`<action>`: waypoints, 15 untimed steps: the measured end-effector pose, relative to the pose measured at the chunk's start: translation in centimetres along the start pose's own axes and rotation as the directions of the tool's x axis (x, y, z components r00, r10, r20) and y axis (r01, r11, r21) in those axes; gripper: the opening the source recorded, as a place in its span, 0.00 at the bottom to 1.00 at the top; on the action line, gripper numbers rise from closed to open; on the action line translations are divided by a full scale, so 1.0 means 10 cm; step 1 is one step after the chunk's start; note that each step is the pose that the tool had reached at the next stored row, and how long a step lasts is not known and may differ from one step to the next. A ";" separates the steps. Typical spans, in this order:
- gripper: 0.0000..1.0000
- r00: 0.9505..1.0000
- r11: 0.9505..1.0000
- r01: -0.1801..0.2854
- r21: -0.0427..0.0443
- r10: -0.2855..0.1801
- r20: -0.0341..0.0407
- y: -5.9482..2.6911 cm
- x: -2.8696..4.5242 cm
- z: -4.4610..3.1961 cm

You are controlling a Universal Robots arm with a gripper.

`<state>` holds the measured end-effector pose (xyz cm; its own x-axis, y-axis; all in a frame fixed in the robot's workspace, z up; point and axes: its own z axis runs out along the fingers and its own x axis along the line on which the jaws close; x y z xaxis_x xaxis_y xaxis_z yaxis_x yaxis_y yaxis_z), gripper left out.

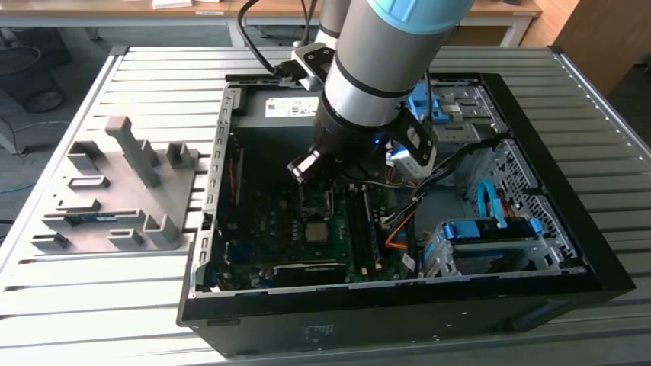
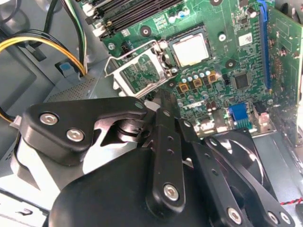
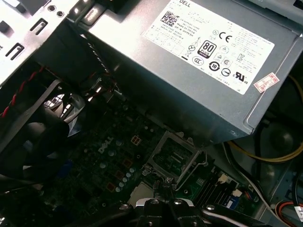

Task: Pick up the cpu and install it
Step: 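Close the cpu cover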

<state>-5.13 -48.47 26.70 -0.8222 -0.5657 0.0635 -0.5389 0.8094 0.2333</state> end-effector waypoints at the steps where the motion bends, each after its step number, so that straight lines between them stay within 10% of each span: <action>1: 0.10 1.000 1.000 0.000 0.000 0.000 0.000 0.000 0.000 0.000; 15: 0.10 1.000 1.000 0.000 0.000 0.000 0.000 -0.014 -0.011 0.033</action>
<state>-5.02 -48.47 26.34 -0.8220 -0.5659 0.0633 -0.5391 0.8092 0.2334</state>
